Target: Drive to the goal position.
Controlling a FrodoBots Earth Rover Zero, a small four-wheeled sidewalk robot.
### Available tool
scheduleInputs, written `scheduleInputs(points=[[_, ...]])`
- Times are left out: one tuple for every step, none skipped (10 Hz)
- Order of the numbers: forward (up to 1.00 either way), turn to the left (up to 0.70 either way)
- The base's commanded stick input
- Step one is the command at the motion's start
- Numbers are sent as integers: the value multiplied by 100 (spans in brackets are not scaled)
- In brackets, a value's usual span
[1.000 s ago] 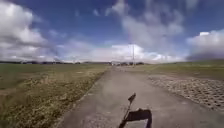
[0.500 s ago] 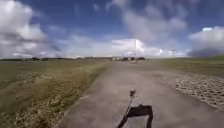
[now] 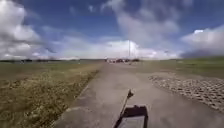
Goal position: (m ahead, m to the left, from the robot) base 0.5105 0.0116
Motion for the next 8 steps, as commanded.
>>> scheduleInputs(points=[[85, -5], [85, 0], [85, 0], [85, 0], [85, 0], [85, 0], [85, 0], [85, 0]])
